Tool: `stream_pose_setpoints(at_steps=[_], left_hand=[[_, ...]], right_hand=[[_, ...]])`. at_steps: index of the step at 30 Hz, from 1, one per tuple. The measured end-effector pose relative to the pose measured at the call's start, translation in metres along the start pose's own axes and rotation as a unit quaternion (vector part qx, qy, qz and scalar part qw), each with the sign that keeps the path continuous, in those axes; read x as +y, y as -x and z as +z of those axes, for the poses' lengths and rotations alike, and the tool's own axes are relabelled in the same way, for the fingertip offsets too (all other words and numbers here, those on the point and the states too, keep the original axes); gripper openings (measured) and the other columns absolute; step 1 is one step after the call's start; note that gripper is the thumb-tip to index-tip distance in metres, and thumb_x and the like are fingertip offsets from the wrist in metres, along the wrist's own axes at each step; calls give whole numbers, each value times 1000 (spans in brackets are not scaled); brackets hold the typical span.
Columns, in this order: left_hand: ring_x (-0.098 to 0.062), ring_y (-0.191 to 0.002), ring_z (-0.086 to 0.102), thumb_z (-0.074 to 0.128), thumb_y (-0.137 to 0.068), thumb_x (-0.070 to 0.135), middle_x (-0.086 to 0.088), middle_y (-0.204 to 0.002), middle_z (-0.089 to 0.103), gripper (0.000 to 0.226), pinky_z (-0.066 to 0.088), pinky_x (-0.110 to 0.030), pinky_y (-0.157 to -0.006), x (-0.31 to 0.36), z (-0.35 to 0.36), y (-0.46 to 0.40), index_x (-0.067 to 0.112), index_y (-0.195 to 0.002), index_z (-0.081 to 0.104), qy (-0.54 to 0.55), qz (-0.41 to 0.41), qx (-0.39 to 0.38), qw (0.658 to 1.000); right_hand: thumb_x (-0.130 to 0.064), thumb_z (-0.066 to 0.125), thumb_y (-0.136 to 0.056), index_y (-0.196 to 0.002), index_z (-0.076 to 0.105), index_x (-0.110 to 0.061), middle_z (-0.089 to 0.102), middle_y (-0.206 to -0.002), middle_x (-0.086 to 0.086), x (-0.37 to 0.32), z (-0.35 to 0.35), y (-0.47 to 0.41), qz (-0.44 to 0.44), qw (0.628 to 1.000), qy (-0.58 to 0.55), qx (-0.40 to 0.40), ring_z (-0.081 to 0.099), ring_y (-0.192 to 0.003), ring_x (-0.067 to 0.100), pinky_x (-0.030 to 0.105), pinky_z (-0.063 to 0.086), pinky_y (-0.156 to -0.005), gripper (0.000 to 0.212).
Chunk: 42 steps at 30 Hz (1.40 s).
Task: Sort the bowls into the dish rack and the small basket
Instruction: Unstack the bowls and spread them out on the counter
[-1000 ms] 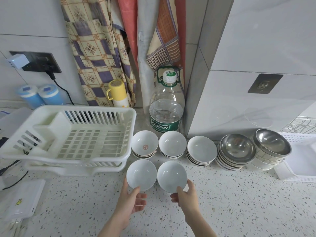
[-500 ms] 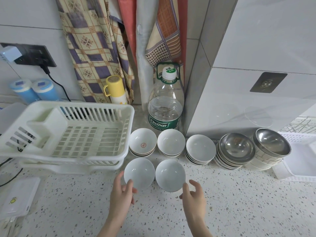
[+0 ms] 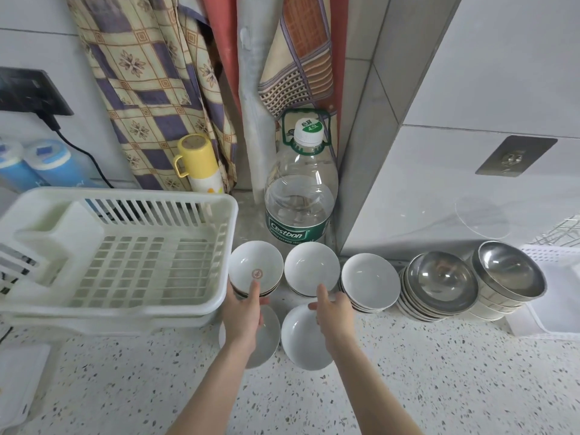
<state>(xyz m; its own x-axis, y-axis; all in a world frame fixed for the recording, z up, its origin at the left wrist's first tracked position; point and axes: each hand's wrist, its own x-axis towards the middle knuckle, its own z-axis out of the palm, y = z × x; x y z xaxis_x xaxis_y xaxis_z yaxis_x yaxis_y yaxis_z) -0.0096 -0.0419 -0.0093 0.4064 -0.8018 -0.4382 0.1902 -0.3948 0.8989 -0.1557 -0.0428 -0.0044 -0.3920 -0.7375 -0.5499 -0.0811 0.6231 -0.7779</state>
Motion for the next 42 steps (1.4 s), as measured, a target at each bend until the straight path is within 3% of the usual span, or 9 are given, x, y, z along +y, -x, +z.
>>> stream_pose_setpoints(at_steps=[5, 9, 12, 18, 24, 28, 35, 37, 42], left_hand=[[-11, -61, 70, 60, -89, 3, 10, -82, 70, 52, 30, -18, -32, 2, 2, -1, 48, -113, 48, 13, -3, 25, 1000], [-14, -65, 71, 52, -89, 1, 9, -81, 71, 48, 30, -17, -34, 6, 3, -4, 49, -91, 52, 16, -32, 28, 999], [-17, -65, 70, 48, -96, 4, 7, -84, 70, 41, 32, -16, -34, 7, 3, -7, 45, -90, 52, 34, -44, 28, 998], [-19, -55, 53, 39, -96, -2, 15, -56, 69, 42, 26, -14, -33, 6, 3, -10, 39, -91, 51, 42, -49, 14, 998], [-11, -40, 37, 43, -97, 2, -10, -60, 68, 26, 26, -18, -33, 0, -3, -11, 25, -91, 53, 65, -71, 20, 995], [-7, -34, 35, 45, -96, 2, -8, -59, 67, 15, 26, -17, -33, 1, -7, -9, 11, -90, 55, 92, -91, 7, 992], [-4, -34, 38, 48, -96, 2, -5, -55, 66, 14, 27, -16, -32, 5, -17, -1, 10, -88, 56, 101, -97, -34, 990], [-5, -36, 39, 48, -97, 2, -7, -58, 65, 16, 27, -16, -33, 7, -21, 3, 14, -93, 57, 92, -84, -56, 991], [-10, -40, 42, 45, -100, 3, -14, -61, 63, 52, 28, -20, -37, 8, -25, 19, 52, -117, 48, 68, -44, -113, 990]], right_hand=[[-27, 46, -97, -99, 56, -7, 74, -79, 4, -1, 16, -5, -23, 997, 40, 58, 56, -66, 3, 28, 38, -67, 23], [-14, 43, -94, -91, 51, -8, 75, -84, 7, -1, 22, -3, -24, 994, 57, 89, 52, -64, 1, 22, 33, -53, 11], [-10, 42, -93, -92, 53, -6, 75, -83, 8, -5, 24, -1, -22, 993, 51, 101, 51, -63, -2, 20, 30, -51, 11], [-6, 41, -91, -88, 50, -3, 70, -77, 9, -11, 29, 6, -23, 993, 14, 114, 50, -59, 2, 19, 29, -49, 10], [-6, 36, -91, -82, 44, -3, 54, -74, 11, -12, 31, 5, -13, 993, -18, 113, 45, -65, 25, 30, 33, -54, 12], [-7, 37, -90, -84, 47, 0, 54, -75, 11, -9, 27, 12, -33, 993, -38, 108, 46, -68, 27, 31, 38, -64, 14], [-10, 40, -88, -80, 55, -13, 55, -58, -4, -6, 5, 41, -76, 990, -75, 97, 50, -48, 1, 28, 36, -57, 17], [-11, 41, -84, -75, 52, -13, 52, -50, -9, -4, -1, 49, -76, 989, -88, 89, 46, -49, 5, 28, 35, -57, 15], [-4, 40, -84, -67, 48, -15, 47, -46, -11, 4, -14, 68, -78, 984, -138, 86, 39, -49, 13, 27, 33, -55, 22]])
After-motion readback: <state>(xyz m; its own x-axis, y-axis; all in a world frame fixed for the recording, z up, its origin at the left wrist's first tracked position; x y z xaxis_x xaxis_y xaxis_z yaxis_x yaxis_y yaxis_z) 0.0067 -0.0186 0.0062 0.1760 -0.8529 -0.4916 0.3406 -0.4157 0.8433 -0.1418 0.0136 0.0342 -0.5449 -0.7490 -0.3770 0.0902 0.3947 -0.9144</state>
